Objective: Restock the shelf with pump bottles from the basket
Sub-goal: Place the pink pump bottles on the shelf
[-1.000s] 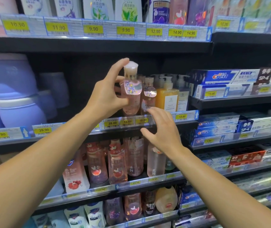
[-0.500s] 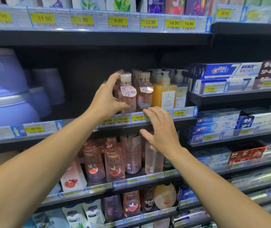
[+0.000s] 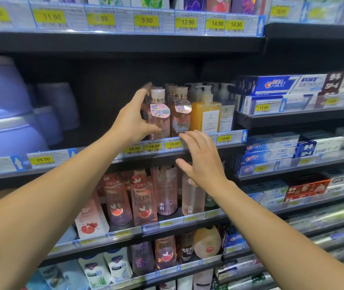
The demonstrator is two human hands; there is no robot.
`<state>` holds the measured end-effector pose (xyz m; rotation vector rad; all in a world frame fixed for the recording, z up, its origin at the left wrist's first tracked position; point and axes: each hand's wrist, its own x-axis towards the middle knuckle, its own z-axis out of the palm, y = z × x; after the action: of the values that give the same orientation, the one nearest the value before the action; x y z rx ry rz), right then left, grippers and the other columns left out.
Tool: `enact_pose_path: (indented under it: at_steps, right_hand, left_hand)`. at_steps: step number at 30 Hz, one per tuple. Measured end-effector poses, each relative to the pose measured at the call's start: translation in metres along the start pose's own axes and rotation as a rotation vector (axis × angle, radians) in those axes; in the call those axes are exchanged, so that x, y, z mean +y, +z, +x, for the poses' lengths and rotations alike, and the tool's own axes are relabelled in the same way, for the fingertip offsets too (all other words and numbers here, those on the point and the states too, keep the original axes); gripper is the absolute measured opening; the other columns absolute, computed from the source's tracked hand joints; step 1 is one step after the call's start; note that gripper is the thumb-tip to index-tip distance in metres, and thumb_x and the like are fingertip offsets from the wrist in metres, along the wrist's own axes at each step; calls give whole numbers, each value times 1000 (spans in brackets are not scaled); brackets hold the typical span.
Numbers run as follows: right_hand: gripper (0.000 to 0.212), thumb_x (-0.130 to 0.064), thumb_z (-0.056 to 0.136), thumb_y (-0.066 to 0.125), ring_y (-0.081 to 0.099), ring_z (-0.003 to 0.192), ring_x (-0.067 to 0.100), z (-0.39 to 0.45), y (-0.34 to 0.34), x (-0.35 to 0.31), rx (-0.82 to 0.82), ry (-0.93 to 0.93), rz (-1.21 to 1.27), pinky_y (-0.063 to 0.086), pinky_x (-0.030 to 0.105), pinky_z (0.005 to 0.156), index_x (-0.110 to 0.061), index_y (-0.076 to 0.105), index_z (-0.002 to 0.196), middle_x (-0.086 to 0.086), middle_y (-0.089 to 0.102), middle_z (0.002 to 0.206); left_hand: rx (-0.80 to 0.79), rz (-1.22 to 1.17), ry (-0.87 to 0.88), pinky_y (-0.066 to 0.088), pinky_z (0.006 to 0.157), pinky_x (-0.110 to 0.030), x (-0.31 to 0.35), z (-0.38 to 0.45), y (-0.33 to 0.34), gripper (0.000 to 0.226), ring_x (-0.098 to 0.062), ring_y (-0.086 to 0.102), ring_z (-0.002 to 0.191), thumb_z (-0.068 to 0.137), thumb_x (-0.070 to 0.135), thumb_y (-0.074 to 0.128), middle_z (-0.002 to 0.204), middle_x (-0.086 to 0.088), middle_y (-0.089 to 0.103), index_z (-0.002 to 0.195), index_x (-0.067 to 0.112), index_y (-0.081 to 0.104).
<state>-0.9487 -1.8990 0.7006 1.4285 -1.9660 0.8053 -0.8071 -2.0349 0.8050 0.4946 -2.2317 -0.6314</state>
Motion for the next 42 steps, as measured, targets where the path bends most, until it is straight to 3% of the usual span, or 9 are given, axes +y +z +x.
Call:
enact_pose_path:
  at_steps: [6, 15, 20, 23, 29, 33, 37, 42]
  right_hand:
    - [64, -35, 86, 67, 29, 138, 21, 0, -2, -2, -14, 10, -8, 19, 34, 115, -16, 43, 142, 0, 44, 143]
    - [64, -35, 86, 67, 29, 138, 20, 0, -6, -7, -39, 21, -31, 19, 33, 115, -17, 42, 142, 0, 43, 143]
    - [65, -36, 87, 66, 28, 138, 20, 1, -9, -9, -63, 26, -37, 20, 35, 116, -16, 40, 143, 0, 41, 144]
    - [68, -37, 86, 67, 27, 140, 23, 0, -13, -12, -60, 29, -44, 25, 39, 117, -15, 39, 144, 1, 39, 145]
    - [68, -37, 84, 67, 28, 140, 23, -26, -14, -44, -46, 35, 16, 26, 43, 116, -12, 42, 143, 3, 40, 146]
    - [72, -40, 86, 66, 18, 146, 22, -65, 3, -71, -206, 36, 29, 17, 39, 120, -16, 36, 147, 2, 31, 154]
    - [74, -43, 87, 63, 16, 147, 25, -106, 19, -98, -326, -5, -11, 16, 40, 120, -15, 34, 149, 3, 29, 156]
    - [78, -41, 82, 71, 26, 143, 32, -165, 47, -142, -478, -59, -7, 25, 48, 116, -9, 39, 146, 10, 36, 152]
  left_hand:
    - [9, 11, -1, 57, 90, -41, -1, -2, 1, 97, -25, 65, 108, 75, 9, 82, 132, 0, 55, 150, 30, 25]
    - [0, 26, -14, 57, 89, -41, -1, -1, 0, 97, -24, 64, 107, 75, 10, 82, 131, 0, 54, 150, 30, 24]
    - [-17, 37, -30, 55, 80, -28, 0, -3, -1, 96, -20, 65, 104, 77, 14, 81, 130, 1, 56, 151, 30, 22]
    - [-13, 19, -48, 49, 78, -22, 0, -17, -7, 95, -9, 62, 97, 79, 22, 80, 121, 8, 56, 152, 32, 20]
    - [66, 234, 66, 38, 105, -31, -22, -80, -22, 74, -17, 49, 129, 84, 27, 71, 141, -1, 53, 150, 23, 37]
    - [10, 366, 159, 30, 110, -29, -48, -146, -24, 66, -25, 48, 132, 82, 31, 68, 143, -7, 53, 142, 13, 49]
    - [-80, 417, 102, 23, 113, -29, -82, -217, -24, 70, -28, 44, 136, 80, 40, 59, 147, -10, 48, 143, 13, 49]
    - [-183, 471, 23, 36, 110, -43, -132, -301, -25, 69, -34, 49, 130, 80, 39, 64, 142, -18, 52, 140, 8, 51]
